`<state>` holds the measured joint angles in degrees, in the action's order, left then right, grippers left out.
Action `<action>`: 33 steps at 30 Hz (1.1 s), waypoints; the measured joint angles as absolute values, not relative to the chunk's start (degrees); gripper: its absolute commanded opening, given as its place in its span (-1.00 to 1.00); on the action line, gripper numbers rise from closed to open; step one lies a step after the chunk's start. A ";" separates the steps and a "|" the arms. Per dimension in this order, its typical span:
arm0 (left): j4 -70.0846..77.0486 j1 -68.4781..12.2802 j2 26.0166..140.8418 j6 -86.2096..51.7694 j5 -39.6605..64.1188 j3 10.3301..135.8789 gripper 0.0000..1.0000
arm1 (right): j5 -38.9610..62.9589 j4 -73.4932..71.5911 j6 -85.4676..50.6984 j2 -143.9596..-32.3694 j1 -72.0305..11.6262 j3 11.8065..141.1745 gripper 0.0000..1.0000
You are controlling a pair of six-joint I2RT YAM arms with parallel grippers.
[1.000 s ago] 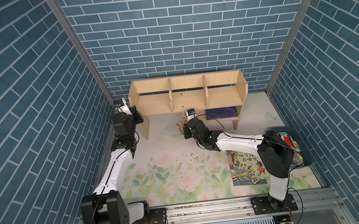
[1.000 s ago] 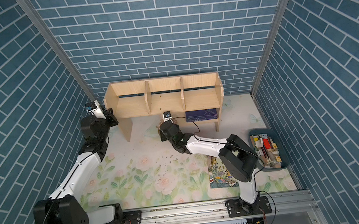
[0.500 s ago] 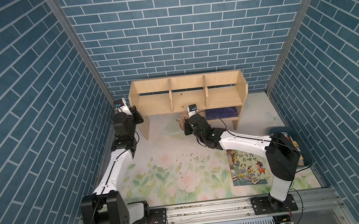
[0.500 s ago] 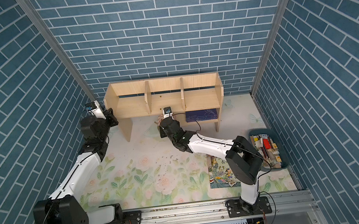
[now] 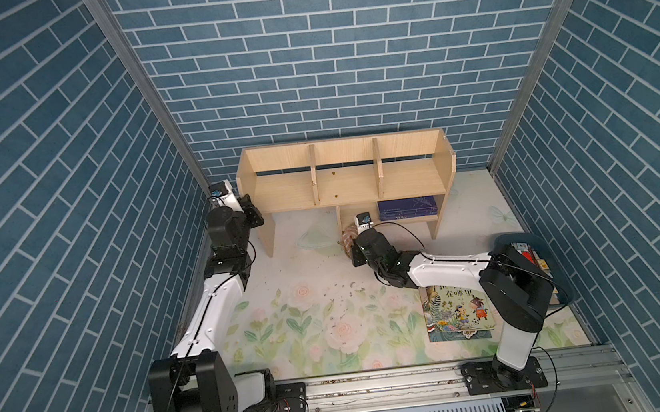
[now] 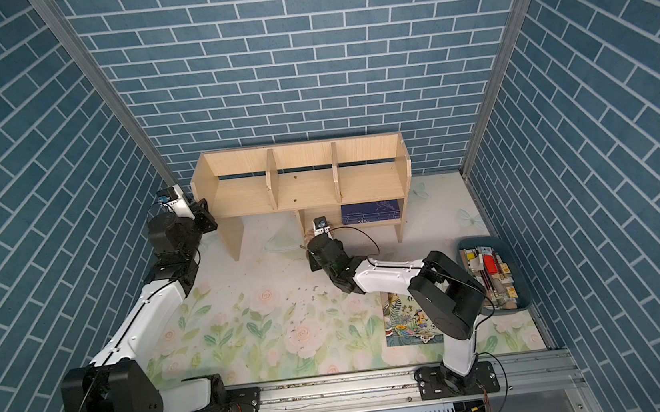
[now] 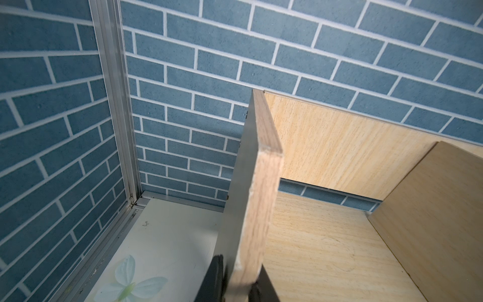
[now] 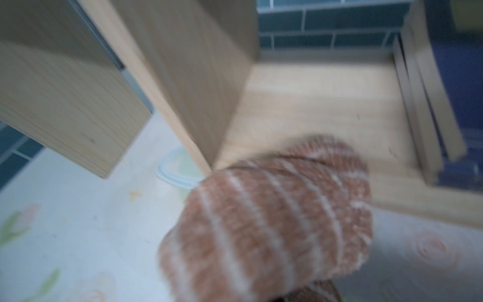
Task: Wipe the bookshelf clean with a cloth
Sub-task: Hold the shelf at the center of the board.
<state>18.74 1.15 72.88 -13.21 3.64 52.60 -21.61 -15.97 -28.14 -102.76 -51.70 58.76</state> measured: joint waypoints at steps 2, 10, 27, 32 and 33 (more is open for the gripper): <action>18.74 1.15 72.88 -13.21 3.66 52.62 -1.00 | -20.75 -16.27 -29.34 -100.31 -47.27 51.96 -1.00; 18.37 1.17 72.90 -13.17 3.66 52.82 -1.00 | -21.74 -14.81 -29.95 -79.61 -32.71 40.40 -1.00; 18.35 1.17 73.12 -13.21 3.77 53.01 -1.00 | -26.35 -5.82 -22.65 -79.29 -43.03 63.48 -1.00; 18.37 1.17 73.14 -13.23 3.81 53.01 -1.00 | -26.17 -6.87 -22.39 -90.06 -50.70 72.05 -1.00; 18.37 1.17 73.14 -13.23 3.86 53.01 -1.00 | -25.89 -7.01 -22.41 -93.21 -52.18 74.17 -1.00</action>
